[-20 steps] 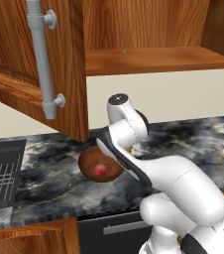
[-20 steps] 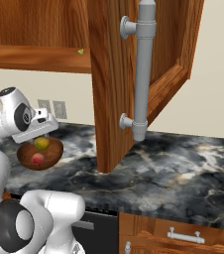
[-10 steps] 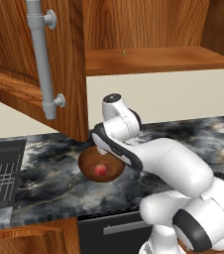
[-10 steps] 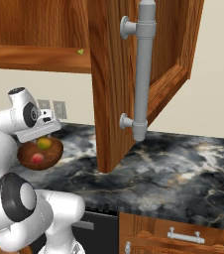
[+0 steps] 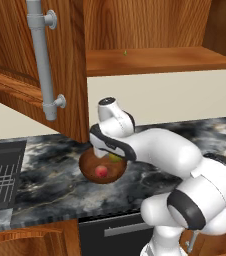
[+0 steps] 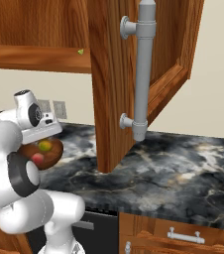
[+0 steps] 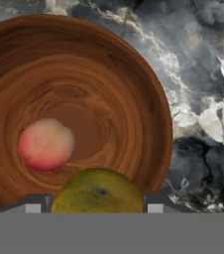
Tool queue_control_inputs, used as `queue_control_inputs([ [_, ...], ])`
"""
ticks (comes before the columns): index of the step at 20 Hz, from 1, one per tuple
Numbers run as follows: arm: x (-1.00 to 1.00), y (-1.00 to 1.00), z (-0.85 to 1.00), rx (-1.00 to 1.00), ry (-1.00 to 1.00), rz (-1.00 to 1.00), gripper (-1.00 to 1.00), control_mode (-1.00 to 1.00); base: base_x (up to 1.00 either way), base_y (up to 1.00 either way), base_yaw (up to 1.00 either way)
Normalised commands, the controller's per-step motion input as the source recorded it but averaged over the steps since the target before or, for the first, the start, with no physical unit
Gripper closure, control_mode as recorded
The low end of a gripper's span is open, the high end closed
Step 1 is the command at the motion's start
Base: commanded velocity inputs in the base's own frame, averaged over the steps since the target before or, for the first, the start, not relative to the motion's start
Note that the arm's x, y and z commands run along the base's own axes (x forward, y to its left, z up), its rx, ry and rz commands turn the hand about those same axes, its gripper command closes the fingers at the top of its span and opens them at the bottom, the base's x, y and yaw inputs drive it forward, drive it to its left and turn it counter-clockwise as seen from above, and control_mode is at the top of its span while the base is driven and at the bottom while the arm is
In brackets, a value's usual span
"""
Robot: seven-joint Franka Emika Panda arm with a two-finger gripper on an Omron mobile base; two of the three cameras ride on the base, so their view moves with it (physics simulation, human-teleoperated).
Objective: Open the cabinet. Pick the peach and orange from the cabinet and place them into the bowl. Then close the cabinet.
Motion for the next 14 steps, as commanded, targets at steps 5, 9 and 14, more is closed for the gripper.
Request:
queue_control_inputs([
  [5,0.12,0.17,-0.26,0.00,0.06,0.00,1.00,-1.00,0.00,0.00,0.00],
  [9,0.16,0.09,-0.24,0.00,0.05,0.00,1.00,-1.00,0.00,0.00,0.00],
  [14,0.10,0.03,-0.23,0.00,0.04,0.00,1.00,-1.00,0.00,0.00,0.00],
])
